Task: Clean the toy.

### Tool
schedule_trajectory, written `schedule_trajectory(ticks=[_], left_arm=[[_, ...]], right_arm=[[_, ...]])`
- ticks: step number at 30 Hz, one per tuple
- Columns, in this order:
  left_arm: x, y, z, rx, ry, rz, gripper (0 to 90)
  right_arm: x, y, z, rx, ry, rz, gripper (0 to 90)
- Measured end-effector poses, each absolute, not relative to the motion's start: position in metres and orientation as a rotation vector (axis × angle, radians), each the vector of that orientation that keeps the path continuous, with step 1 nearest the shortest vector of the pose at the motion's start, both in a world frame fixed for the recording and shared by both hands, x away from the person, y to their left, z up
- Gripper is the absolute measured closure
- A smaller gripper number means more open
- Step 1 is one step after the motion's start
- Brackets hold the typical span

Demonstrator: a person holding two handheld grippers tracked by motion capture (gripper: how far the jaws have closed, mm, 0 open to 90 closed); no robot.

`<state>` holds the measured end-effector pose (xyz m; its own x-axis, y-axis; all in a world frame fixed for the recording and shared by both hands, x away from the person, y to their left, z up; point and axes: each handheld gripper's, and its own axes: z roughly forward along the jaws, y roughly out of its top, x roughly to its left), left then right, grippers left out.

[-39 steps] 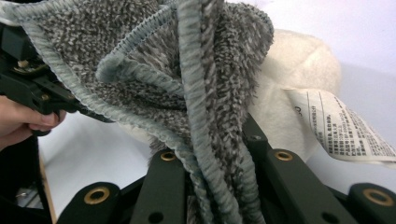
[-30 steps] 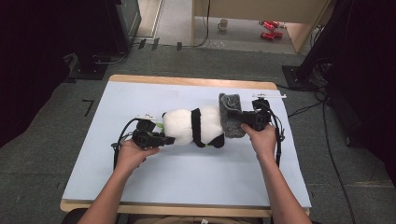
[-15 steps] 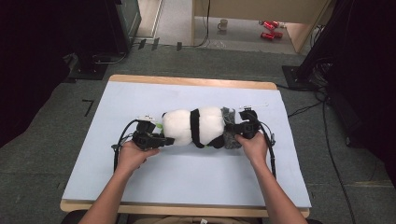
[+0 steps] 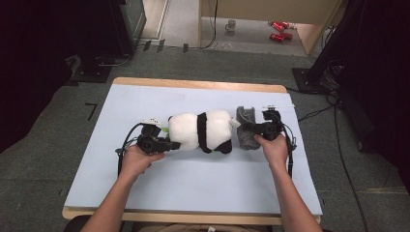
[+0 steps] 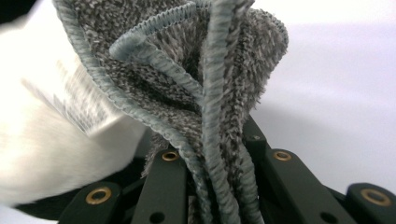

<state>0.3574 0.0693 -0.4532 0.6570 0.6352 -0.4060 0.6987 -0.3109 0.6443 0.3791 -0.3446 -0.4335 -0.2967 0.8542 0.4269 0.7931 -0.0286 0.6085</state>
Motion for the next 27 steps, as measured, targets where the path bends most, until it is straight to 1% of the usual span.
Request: schedule_trajectory(ticks=[5,12,18,22,27], left_arm=[[0.355,0.069,-0.454,2.022,1.031,-0.084,61.9],[0.352,0.07,-0.457,2.005,1.032,-0.072,61.4],[0.351,0.07,-0.458,2.004,1.029,-0.062,61.3],[0.35,0.07,-0.459,2.006,1.024,-0.051,61.2],[0.351,0.07,-0.46,2.0,1.027,-0.048,61.0]], right_arm=[[0.377,-0.351,-0.41,1.777,2.083,1.344,77.6],[0.381,-0.326,-0.401,1.692,2.16,1.437,77.6],[0.384,-0.307,-0.411,1.664,2.214,1.349,77.7],[0.384,-0.307,-0.427,1.707,2.189,1.367,77.7],[0.383,-0.308,-0.437,1.735,2.198,1.293,78.0]])
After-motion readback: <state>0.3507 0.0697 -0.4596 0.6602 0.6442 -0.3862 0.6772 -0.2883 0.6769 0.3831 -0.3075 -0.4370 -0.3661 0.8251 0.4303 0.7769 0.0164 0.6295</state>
